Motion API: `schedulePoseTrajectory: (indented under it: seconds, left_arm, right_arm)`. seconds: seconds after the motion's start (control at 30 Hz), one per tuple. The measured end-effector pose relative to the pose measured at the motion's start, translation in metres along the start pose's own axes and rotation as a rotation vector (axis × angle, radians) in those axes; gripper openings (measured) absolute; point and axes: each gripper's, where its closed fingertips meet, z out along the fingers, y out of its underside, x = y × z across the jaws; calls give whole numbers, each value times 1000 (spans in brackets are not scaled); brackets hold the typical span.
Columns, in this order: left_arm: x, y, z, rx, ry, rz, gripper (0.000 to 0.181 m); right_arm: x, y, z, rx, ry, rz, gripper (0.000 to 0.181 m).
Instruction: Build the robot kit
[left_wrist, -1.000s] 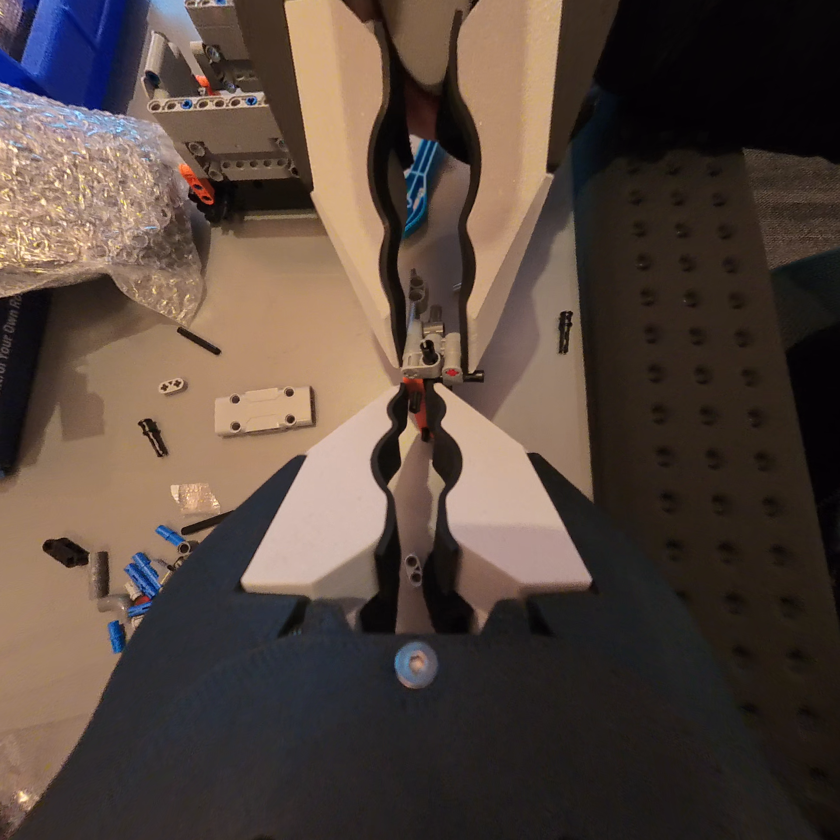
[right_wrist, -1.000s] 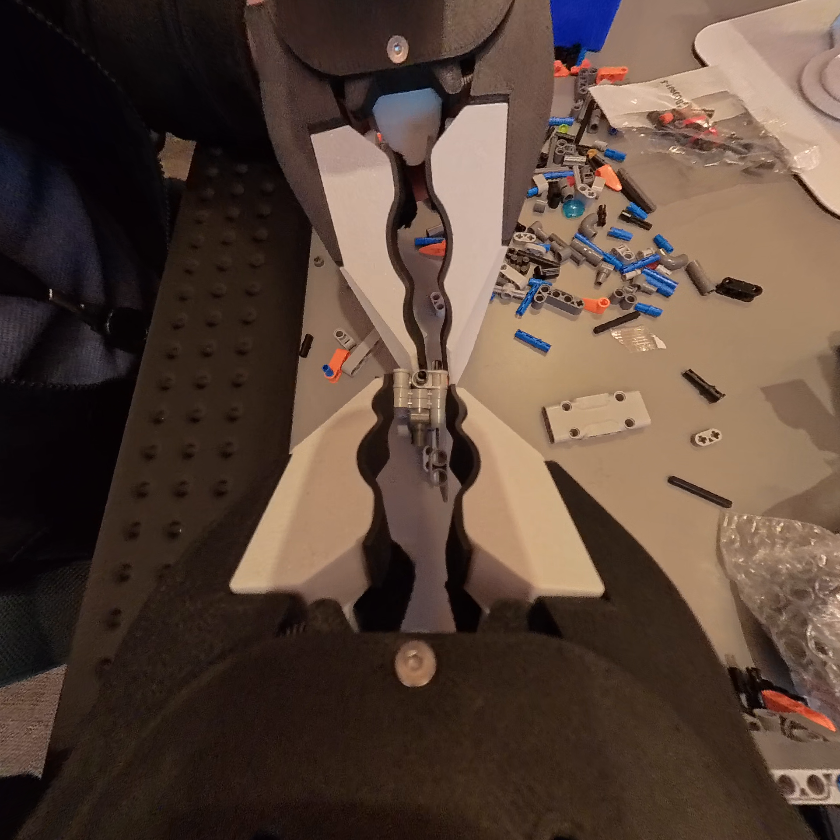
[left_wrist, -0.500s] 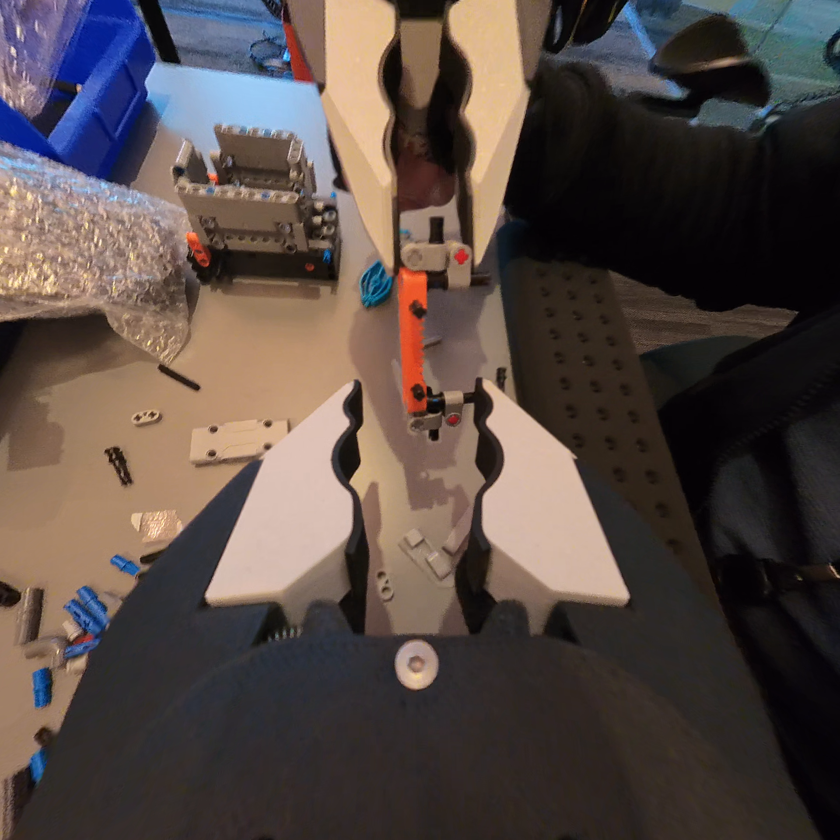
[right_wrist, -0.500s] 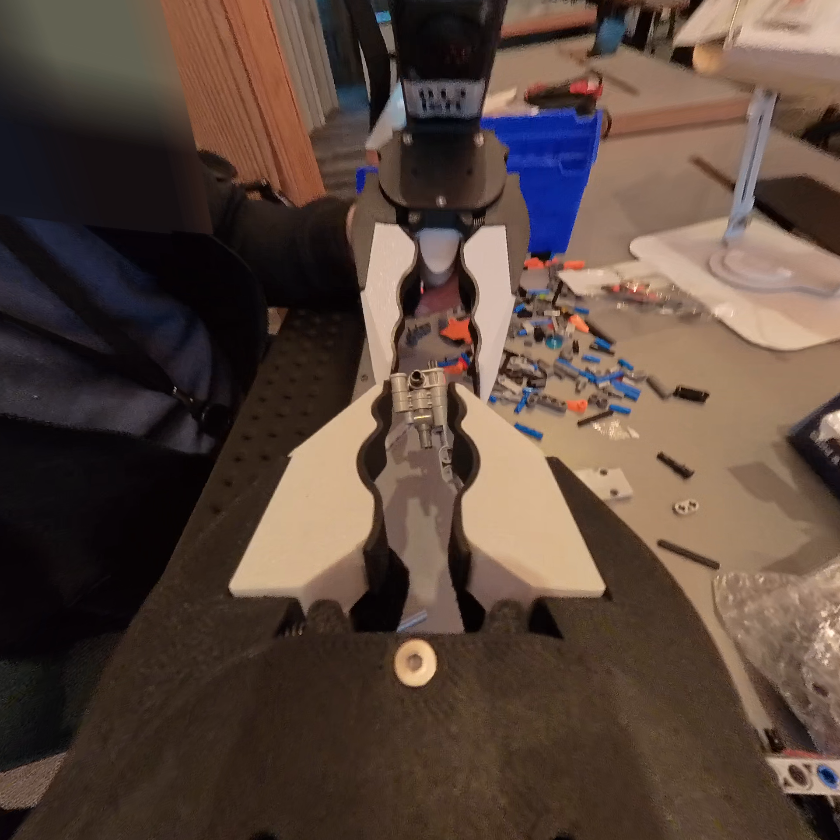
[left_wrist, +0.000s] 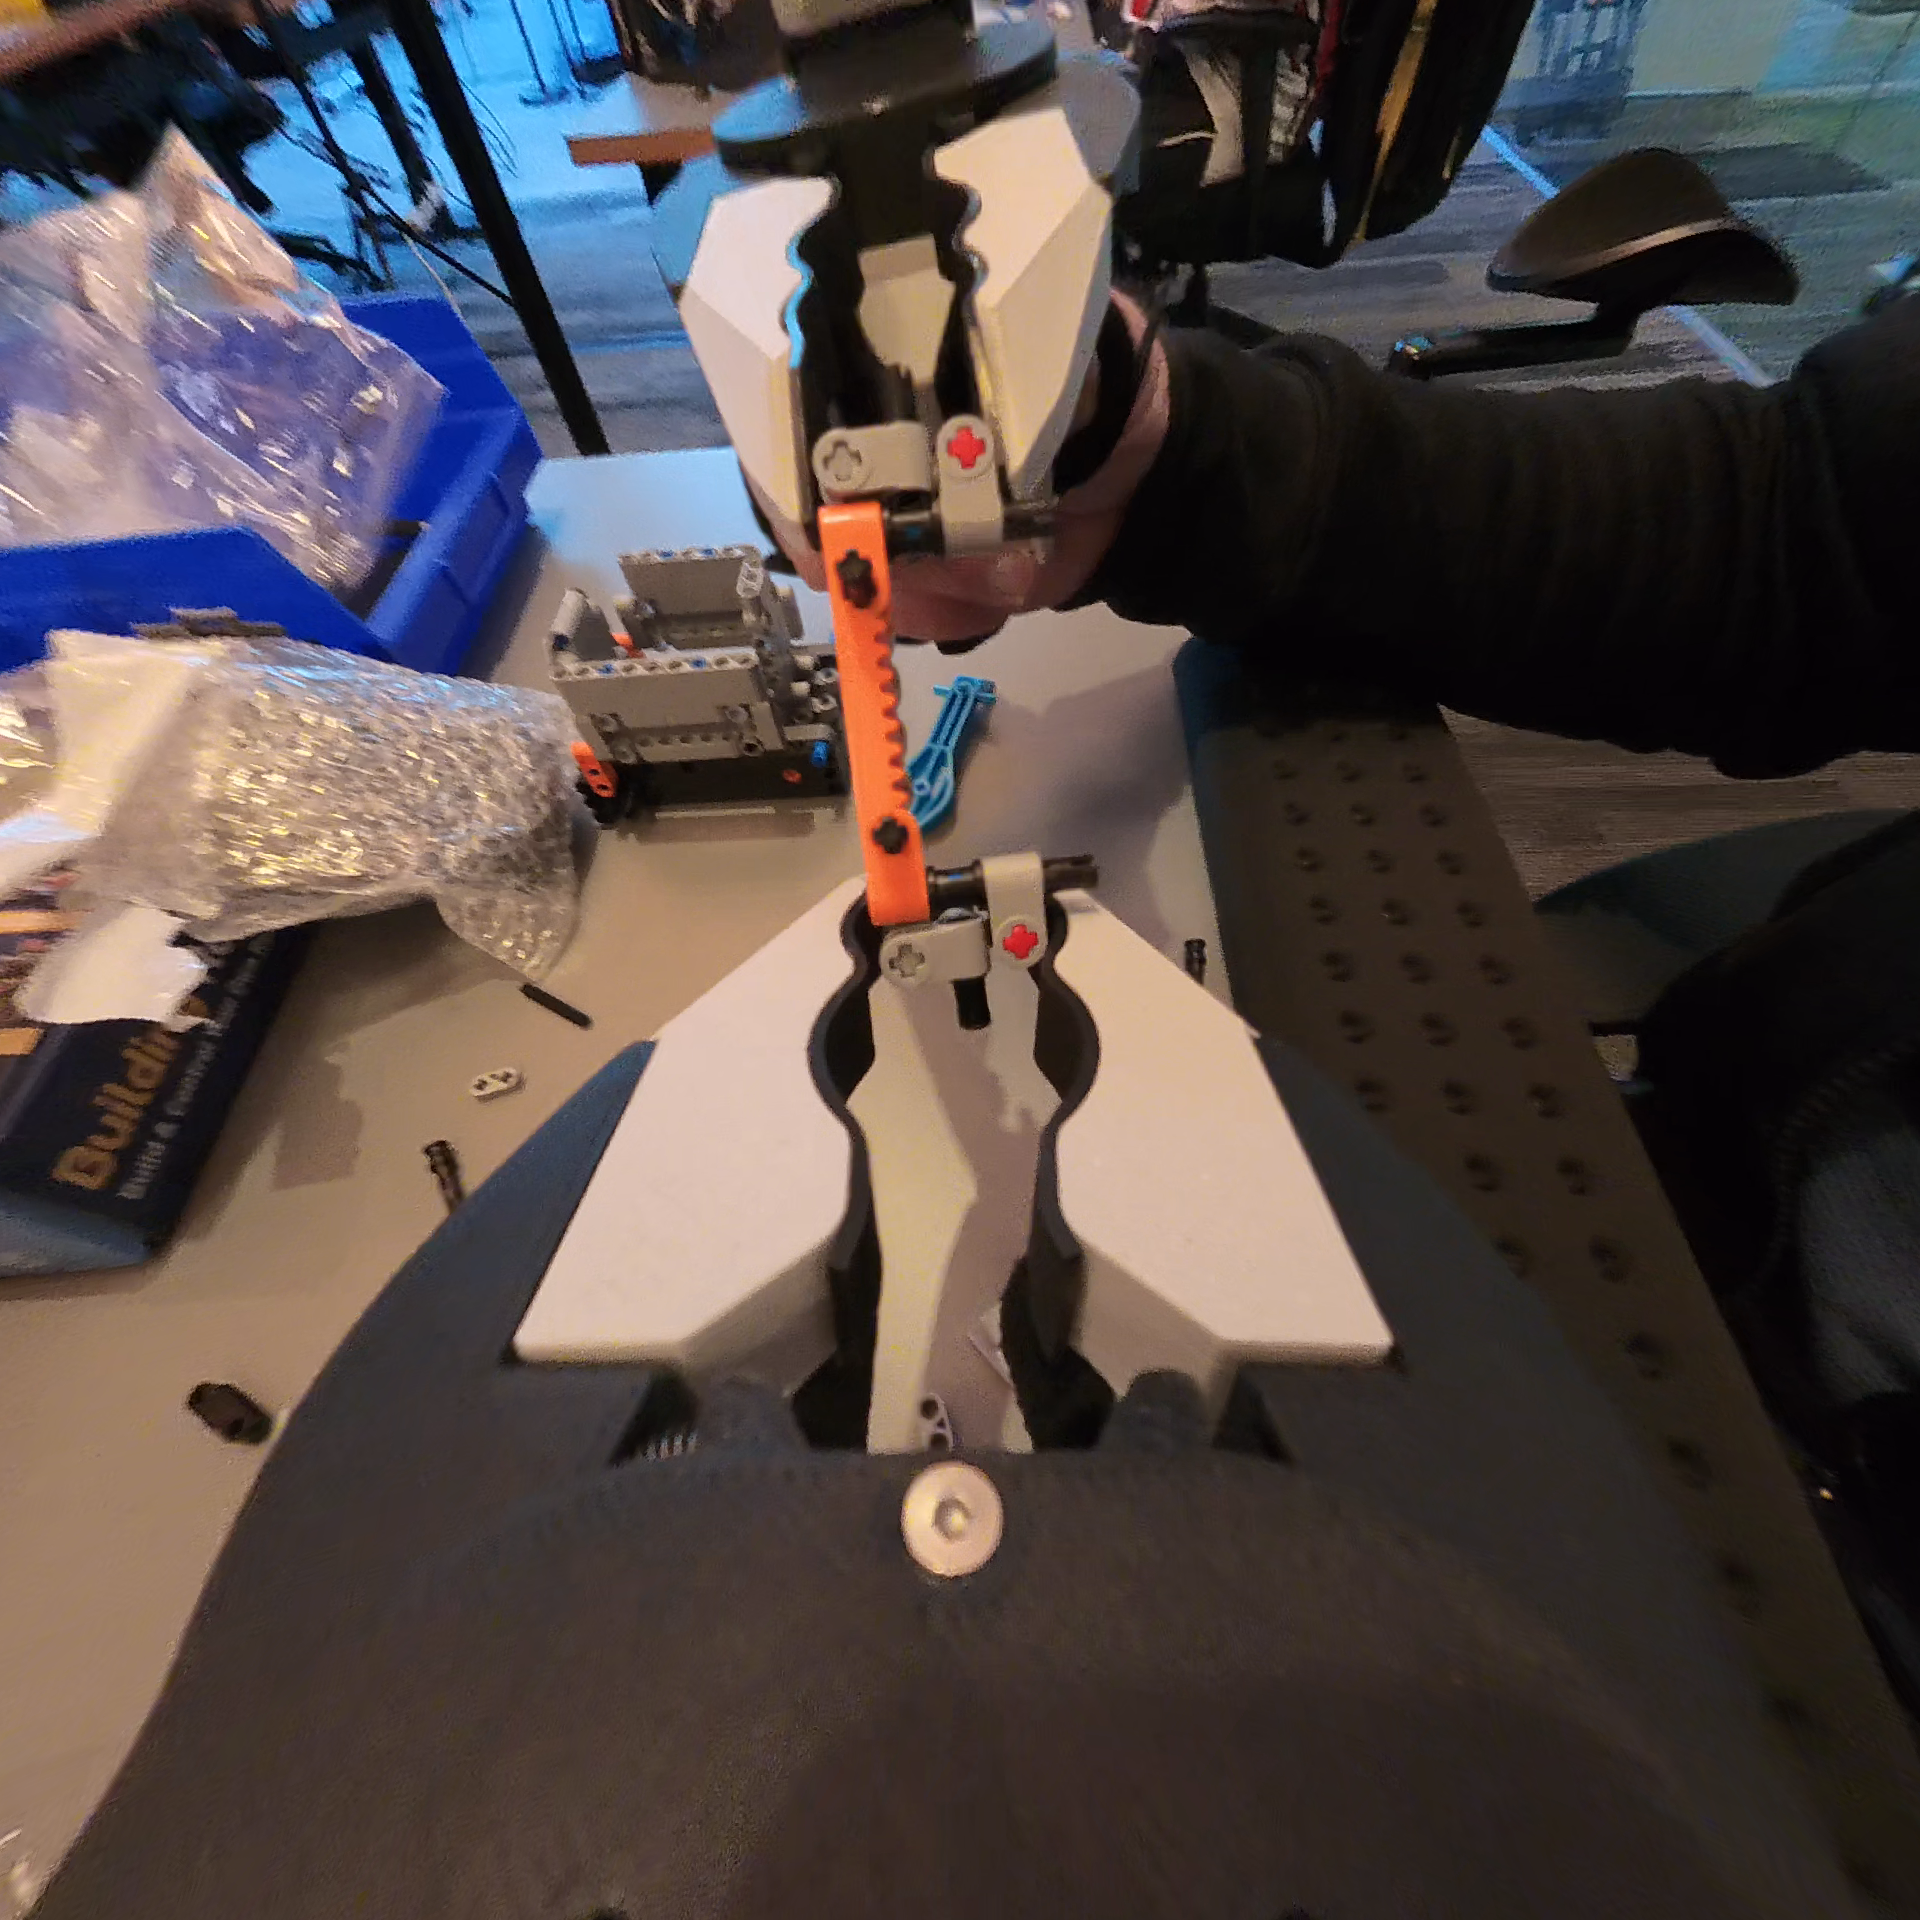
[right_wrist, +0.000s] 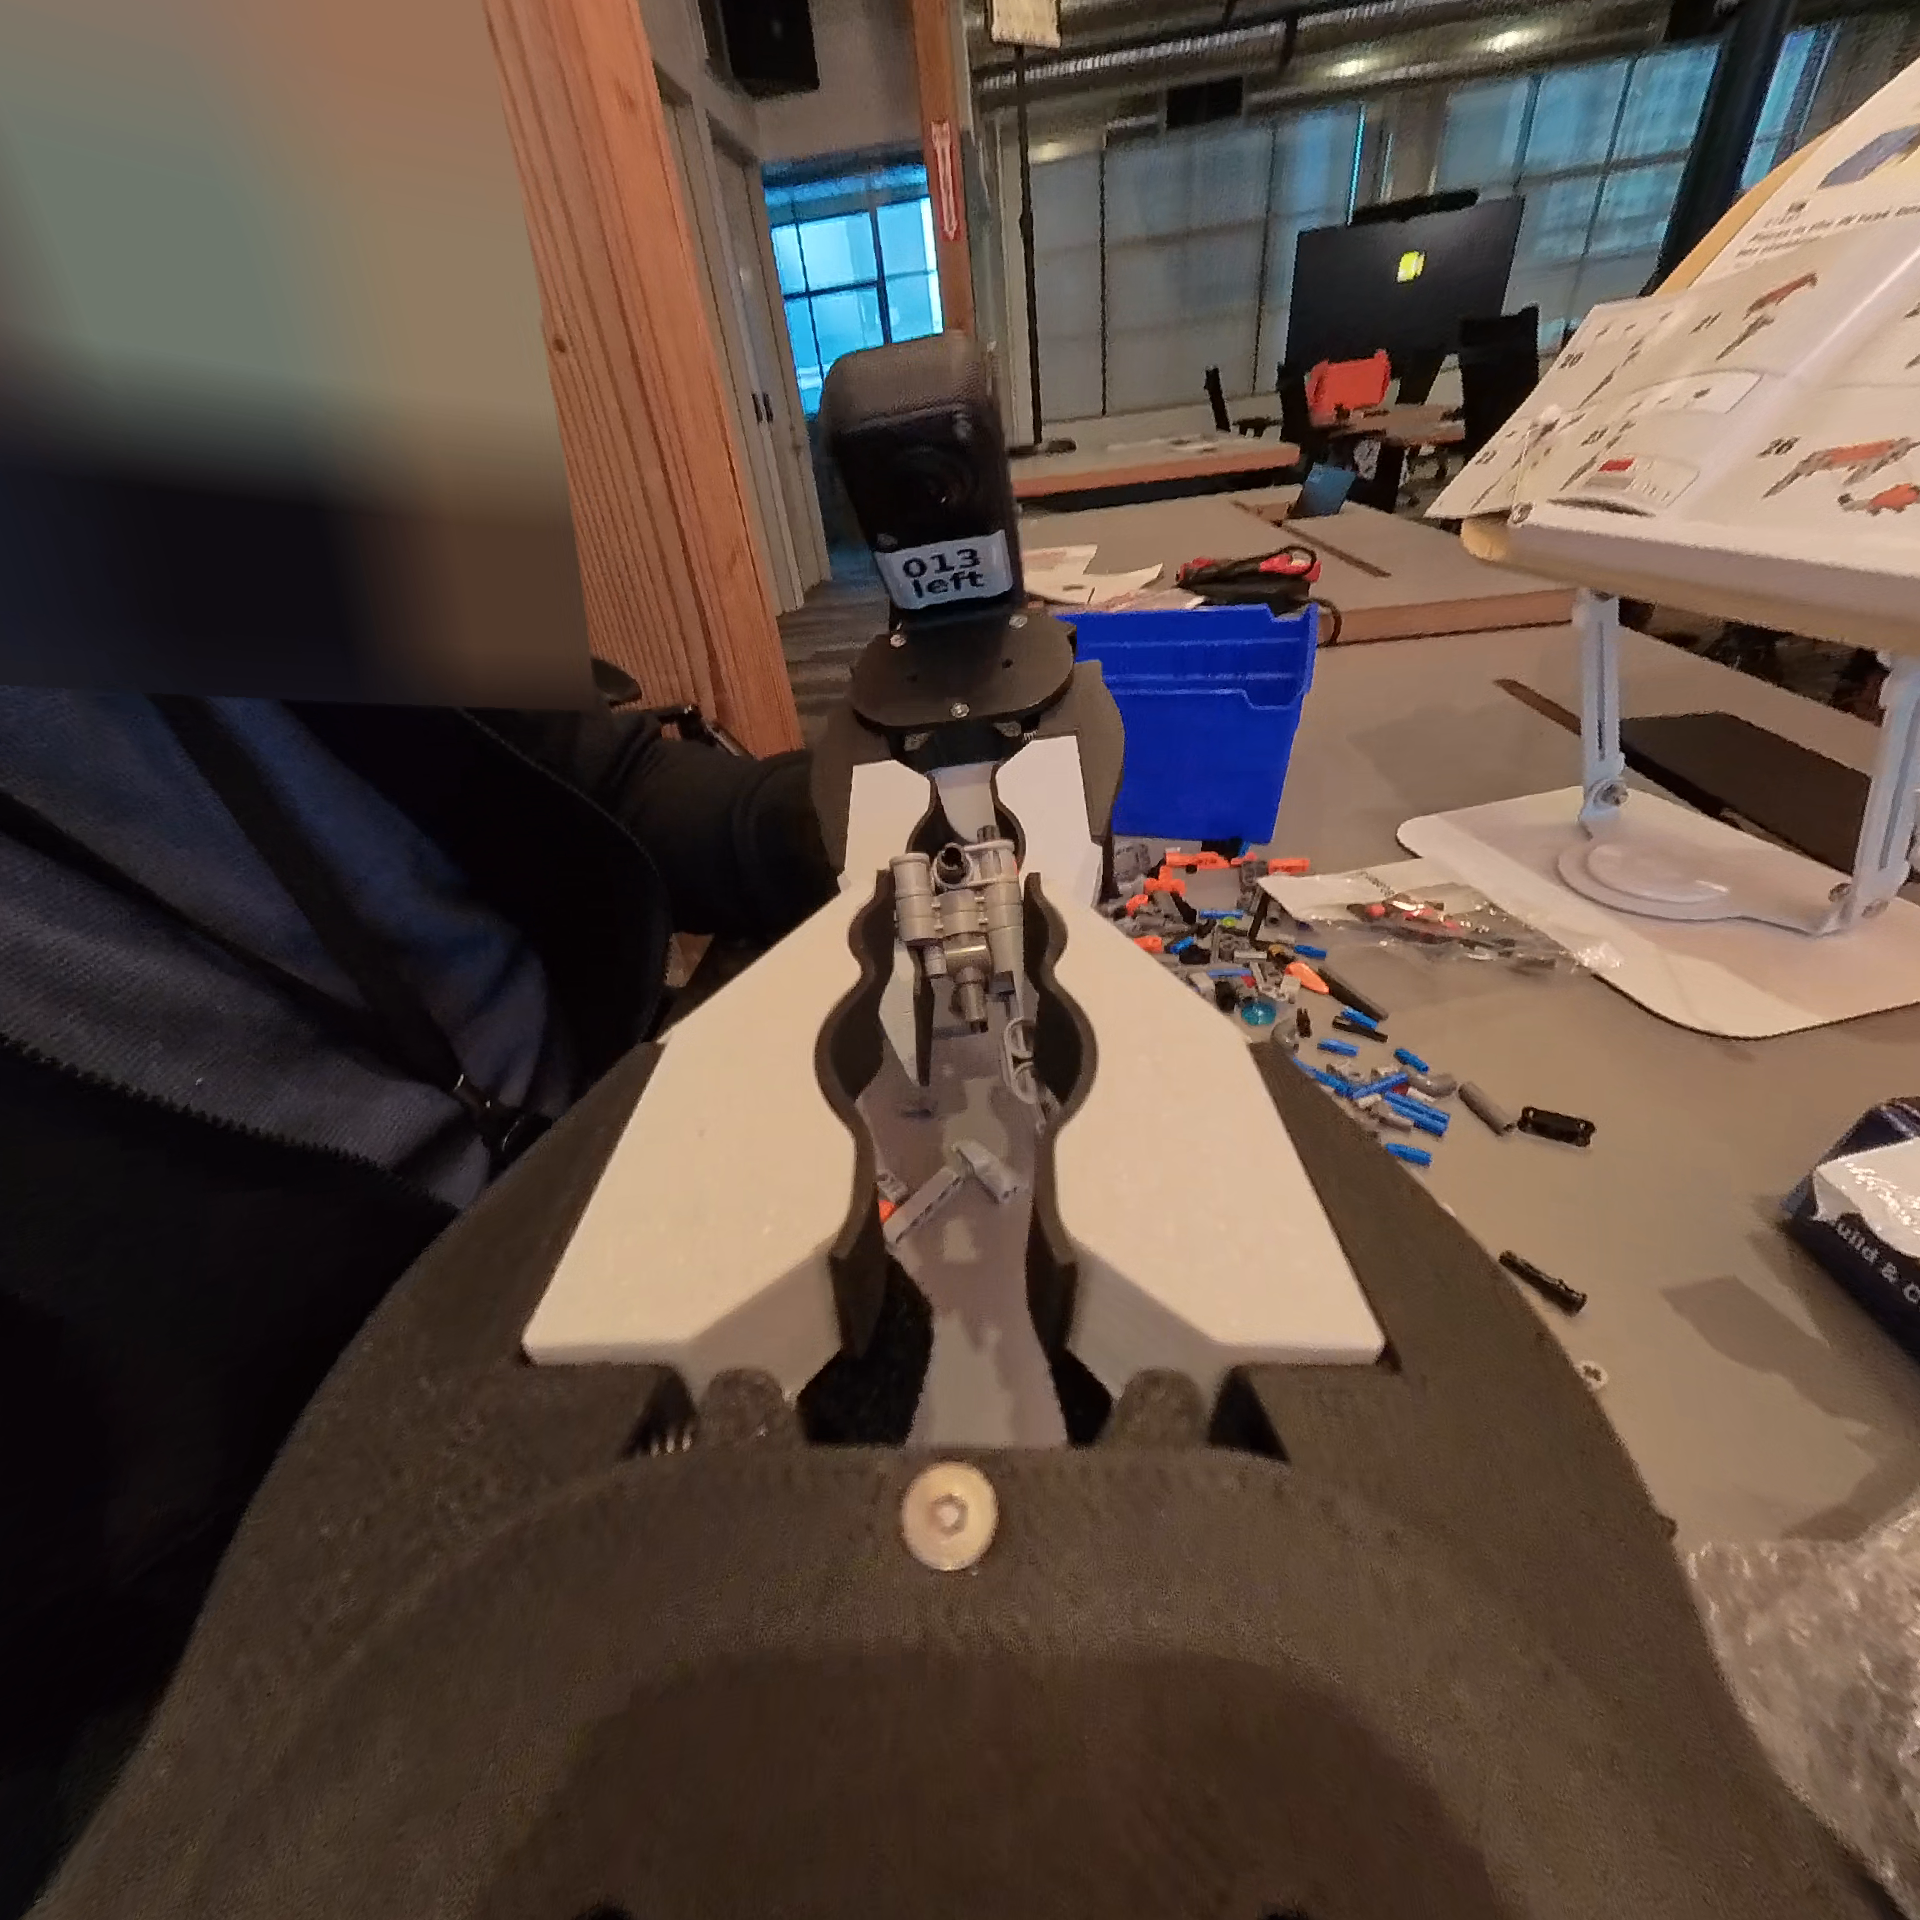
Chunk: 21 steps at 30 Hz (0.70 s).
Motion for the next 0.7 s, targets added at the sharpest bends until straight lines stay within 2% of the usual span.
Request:
schedulePoseTrajectory:
  seconds: [0.33,0.57,0.7]
  left_arm:
    - [-15,-4,-11,-18,-146,88,23]
    - [-20,-4,-17,-7,-160,72,23]
    - [-24,-4,-19,35,-113,-36,23]
  right_arm:
    - [8,-6,-1,37,61,-17,28]
    - [11,-6,-6,41,107,-37,28]
    - [17,-5,-7,29,164,-55,30]
